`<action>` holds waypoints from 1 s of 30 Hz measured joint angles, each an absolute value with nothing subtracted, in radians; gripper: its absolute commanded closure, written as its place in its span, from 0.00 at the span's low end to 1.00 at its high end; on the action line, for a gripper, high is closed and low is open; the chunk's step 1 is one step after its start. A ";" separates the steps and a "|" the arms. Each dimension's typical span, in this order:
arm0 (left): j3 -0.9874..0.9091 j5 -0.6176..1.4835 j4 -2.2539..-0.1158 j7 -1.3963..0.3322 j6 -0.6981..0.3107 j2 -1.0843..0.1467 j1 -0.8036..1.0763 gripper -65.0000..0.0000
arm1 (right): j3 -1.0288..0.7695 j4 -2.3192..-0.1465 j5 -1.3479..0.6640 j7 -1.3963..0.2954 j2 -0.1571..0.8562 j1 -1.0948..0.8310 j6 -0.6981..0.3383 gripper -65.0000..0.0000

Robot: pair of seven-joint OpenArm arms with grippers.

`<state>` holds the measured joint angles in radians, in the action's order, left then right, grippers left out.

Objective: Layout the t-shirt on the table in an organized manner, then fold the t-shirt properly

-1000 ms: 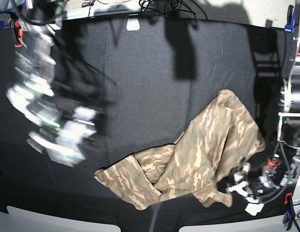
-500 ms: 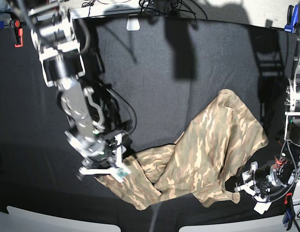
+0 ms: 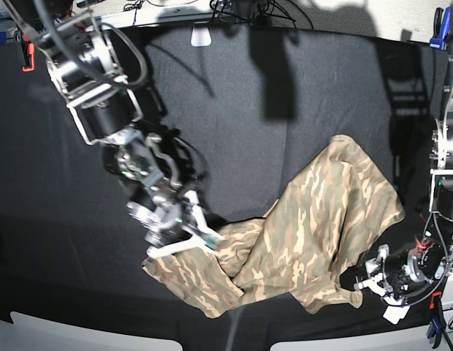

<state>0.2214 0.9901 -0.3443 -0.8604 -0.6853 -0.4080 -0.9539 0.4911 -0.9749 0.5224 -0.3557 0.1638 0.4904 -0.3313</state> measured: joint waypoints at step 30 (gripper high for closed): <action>0.221 0.990 -0.344 -0.860 -0.685 -0.408 -0.954 1.00 | 0.491 -0.781 0.573 -0.300 0.105 0.570 -0.070 0.67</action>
